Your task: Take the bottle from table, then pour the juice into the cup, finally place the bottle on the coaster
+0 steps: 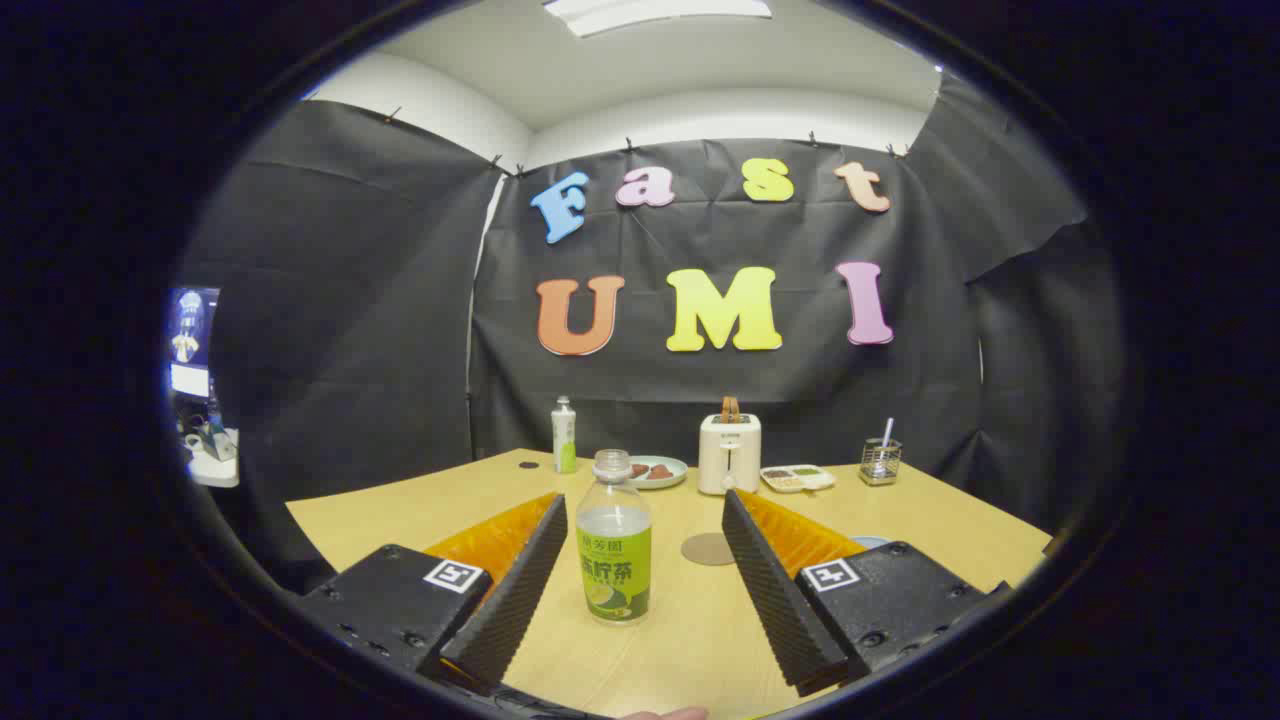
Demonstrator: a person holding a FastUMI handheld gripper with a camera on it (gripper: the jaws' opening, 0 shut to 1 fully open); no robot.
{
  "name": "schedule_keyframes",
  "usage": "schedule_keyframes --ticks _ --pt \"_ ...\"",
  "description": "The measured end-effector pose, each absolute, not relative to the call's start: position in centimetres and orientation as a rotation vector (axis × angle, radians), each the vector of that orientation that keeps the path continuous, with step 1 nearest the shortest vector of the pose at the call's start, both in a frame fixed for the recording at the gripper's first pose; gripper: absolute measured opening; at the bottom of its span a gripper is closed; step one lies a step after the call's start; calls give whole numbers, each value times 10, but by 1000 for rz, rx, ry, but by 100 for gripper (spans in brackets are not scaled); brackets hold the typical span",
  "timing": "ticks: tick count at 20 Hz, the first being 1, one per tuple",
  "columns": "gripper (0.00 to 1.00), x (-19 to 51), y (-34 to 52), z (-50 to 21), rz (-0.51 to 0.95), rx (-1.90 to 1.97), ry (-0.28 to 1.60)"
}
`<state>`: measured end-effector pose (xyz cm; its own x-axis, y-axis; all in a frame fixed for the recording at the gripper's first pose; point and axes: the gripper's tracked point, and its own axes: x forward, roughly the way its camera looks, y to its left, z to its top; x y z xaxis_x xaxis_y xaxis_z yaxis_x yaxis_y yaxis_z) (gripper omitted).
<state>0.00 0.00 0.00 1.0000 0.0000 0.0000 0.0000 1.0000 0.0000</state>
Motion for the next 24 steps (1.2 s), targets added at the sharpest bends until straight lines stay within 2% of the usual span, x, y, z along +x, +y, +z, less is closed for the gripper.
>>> schedule_keyframes --ticks 24 --pt "100 -3 -3 -10 -63 10 32"
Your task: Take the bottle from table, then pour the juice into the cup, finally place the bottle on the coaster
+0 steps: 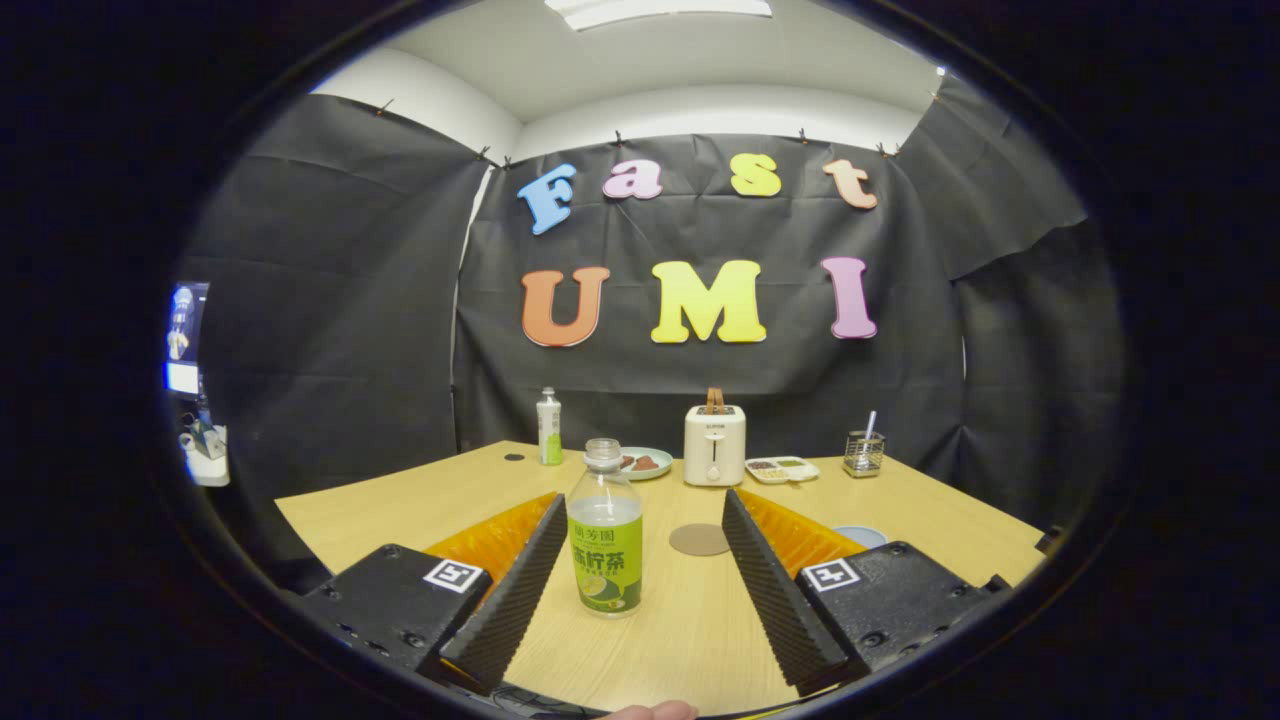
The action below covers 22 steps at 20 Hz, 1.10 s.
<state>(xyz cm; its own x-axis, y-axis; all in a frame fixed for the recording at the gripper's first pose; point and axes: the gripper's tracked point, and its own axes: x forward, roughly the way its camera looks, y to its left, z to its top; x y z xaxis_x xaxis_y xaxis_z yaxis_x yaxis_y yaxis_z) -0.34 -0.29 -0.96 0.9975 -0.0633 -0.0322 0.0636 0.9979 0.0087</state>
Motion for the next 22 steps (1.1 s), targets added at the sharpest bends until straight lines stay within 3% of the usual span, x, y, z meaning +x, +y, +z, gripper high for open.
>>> schedule_keyframes --ticks 22 --pt "100 85 25 -111 -74 54 298"
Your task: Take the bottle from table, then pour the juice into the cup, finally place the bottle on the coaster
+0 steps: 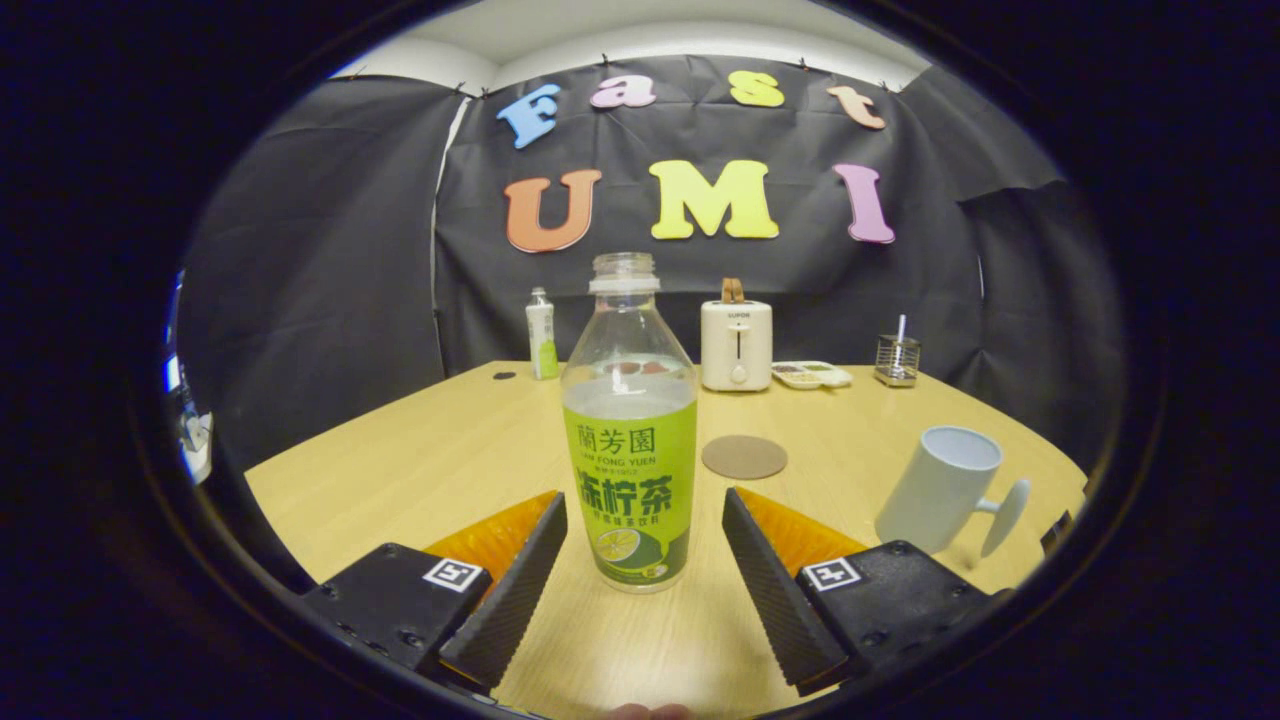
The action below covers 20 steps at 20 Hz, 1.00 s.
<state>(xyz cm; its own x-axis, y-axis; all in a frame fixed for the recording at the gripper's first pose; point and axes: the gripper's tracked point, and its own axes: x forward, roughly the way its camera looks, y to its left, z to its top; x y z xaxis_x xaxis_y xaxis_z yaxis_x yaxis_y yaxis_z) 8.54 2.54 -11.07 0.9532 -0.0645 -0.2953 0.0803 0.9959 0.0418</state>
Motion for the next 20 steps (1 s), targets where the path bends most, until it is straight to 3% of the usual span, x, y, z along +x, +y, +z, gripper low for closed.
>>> schedule_keyframes --ticks 10,16,20 --pt "100 110 32 -125 -77 82 366" --pt "84 114 26 -122 -93 131 376" --pt "83 116 30 -118 -80 190 396"
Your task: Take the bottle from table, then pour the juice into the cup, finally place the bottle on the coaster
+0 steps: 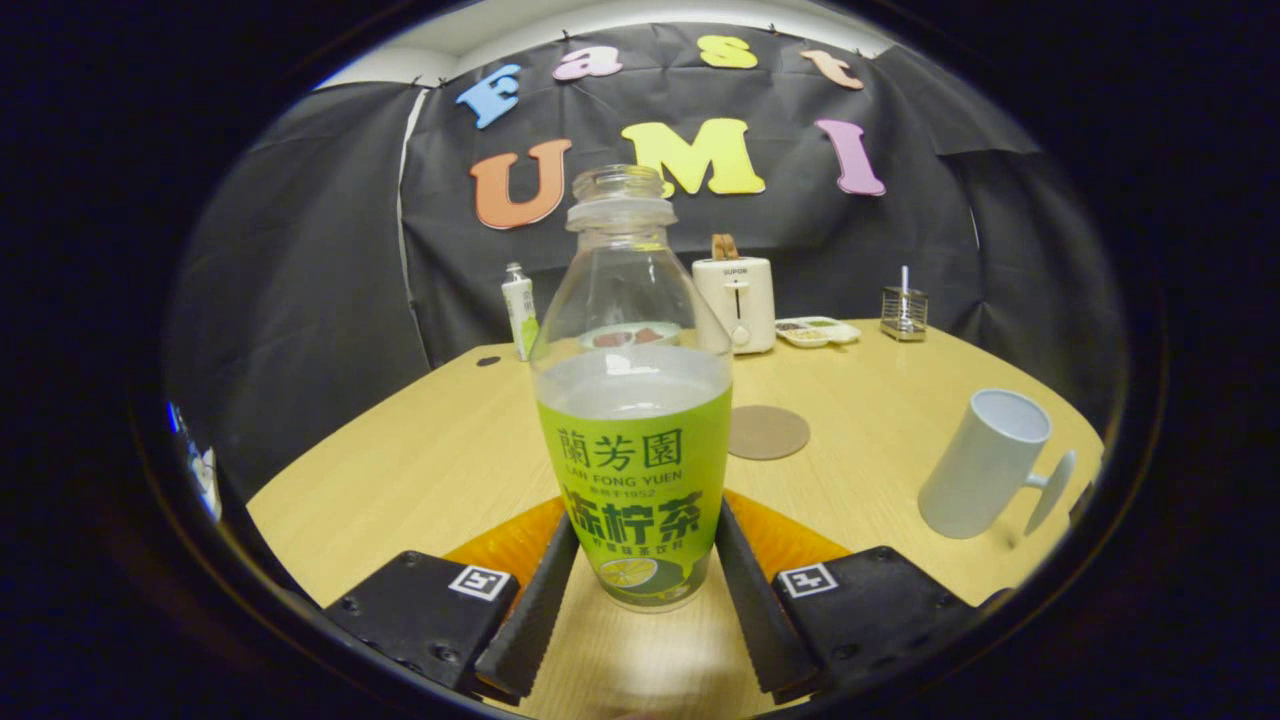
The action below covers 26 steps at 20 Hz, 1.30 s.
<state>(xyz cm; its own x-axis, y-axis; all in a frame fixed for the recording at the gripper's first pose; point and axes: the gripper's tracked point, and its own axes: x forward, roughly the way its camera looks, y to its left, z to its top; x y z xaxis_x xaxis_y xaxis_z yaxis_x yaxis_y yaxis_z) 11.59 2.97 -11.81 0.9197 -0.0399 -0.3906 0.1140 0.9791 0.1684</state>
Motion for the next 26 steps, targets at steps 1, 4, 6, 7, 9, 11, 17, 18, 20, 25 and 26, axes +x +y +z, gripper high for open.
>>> schedule_keyframes --ticks 1,4,6,7,9,11,17,18,20,25,26 --pt "82 116 30 -116 -76 210 400" --pt "81 115 28 -110 -75 308 412" --pt "81 114 26 -103 -79 393 410" --pt "81 114 25 -96 -75 438 398" --pt "80 113 29 -85 -50 540 371" --pt "80 115 34 -77 -19 623 362" --pt "79 111 34 -62 32 941 357" --pt "79 109 35 -60 37 987 353" --pt "79 108 30 -55 43 1054 334" --pt "78 104 15 -36 59 1236 281" --pt "78 105 15 -33 60 1263 278"
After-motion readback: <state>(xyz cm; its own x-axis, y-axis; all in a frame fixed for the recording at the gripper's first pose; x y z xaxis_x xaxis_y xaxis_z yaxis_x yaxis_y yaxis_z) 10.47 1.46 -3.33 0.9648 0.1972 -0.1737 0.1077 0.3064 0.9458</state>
